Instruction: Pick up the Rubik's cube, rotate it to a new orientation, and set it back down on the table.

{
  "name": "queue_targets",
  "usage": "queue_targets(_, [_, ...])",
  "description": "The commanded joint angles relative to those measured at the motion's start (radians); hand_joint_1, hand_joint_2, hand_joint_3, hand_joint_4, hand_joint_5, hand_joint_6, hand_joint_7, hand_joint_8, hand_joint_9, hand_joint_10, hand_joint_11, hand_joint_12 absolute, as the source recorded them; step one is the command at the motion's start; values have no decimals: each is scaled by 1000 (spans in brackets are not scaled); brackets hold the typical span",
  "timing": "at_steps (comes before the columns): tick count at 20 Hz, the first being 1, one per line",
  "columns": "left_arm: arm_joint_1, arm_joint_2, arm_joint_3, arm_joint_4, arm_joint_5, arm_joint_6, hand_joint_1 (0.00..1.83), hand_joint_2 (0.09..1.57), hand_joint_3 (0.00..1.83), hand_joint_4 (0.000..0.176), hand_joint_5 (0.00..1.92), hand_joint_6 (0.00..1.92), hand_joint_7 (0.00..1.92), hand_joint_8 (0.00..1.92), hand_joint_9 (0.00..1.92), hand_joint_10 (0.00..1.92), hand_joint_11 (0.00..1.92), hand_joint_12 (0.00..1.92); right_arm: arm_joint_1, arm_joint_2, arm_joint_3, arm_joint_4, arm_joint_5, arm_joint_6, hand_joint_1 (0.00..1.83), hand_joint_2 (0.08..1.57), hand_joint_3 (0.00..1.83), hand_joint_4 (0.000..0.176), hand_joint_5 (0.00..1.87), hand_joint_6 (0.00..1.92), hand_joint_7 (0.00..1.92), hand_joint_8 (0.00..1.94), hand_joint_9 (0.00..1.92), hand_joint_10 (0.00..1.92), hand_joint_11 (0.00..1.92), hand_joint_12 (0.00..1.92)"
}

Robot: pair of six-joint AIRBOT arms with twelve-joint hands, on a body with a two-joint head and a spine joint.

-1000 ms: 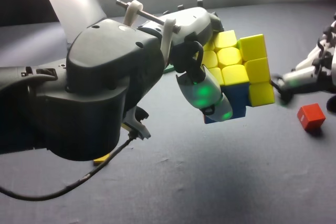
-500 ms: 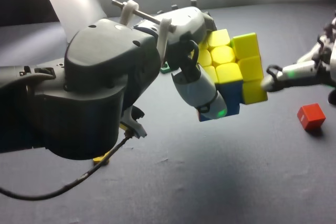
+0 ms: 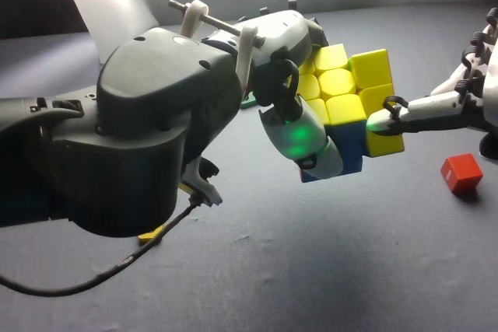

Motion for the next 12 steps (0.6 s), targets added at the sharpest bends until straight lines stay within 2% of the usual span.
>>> queue_targets(1, [-23, -2, 0, 77, 0, -13, 1341, 1205, 0, 0, 908, 1105, 750, 1270, 636, 1538, 398, 1395, 1, 1, -4, 23, -12, -3, 1243, 1308, 8, 0, 253, 1, 819, 1941, 958, 1921, 1001, 1921])
queue_targets(3, [-25, -3, 1, 75, 0, -13, 1343, 1201, 0, 0, 915, 1052, 752, 1297, 649, 1541, 425, 1413, -9, -2, -4, 23, -12, -3, 1255, 1303, 2, 0, 264, 4, 822, 1941, 968, 1921, 1016, 1921])
queue_targets(5, [-25, -3, 2, 74, 0, -13, 1342, 1200, 0, 0, 912, 1091, 749, 1278, 658, 1519, 446, 1390, -11, -5, -4, 23, -12, -4, 1240, 1309, 3, 0, 328, 24, 795, 1941, 948, 1921, 988, 1921])
queue_targets(7, [-26, -4, 4, 74, 0, -13, 1343, 1197, 0, 0, 915, 1069, 760, 1272, 663, 1514, 429, 1356, -19, -16, -3, 20, -21, -4, 1253, 1307, 1, 0, 282, 2, 794, 1941, 939, 1921, 976, 1921])
queue_targets(9, [-27, -4, 5, 74, 0, -13, 1344, 1192, 0, 0, 896, 1147, 775, 1216, 696, 1472, 508, 1315, -31, -33, -2, 6, -40, -4, 1252, 1296, 0, 0, 267, 3, 811, 1941, 962, 1921, 989, 1921])
queue_targets(10, [-27, -4, 5, 74, 0, -13, 1342, 1199, 1, 0, 889, 1161, 756, 1251, 682, 1481, 507, 1324, -37, -40, -1, 3, -44, -4, 1246, 1297, 0, 0, 255, 0, 816, 1941, 964, 1921, 991, 1921])
queue_targets(11, [-27, -4, 5, 74, 0, -13, 1344, 1194, 0, 0, 901, 1132, 774, 1235, 681, 1481, 493, 1330, -40, -48, 1, 2, -50, -4, 1238, 1288, 0, 0, 349, 34, 787, 1941, 938, 1921, 951, 1921])
queue_targets(12, [-27, -4, 5, 74, 0, -13, 1351, 1177, 0, 0, 929, 1059, 813, 1202, 710, 1451, 501, 1330, -42, -58, 6, 2, -62, -4, 1252, 1286, 0, 0, 272, 10, 797, 1941, 954, 1921, 973, 1921])
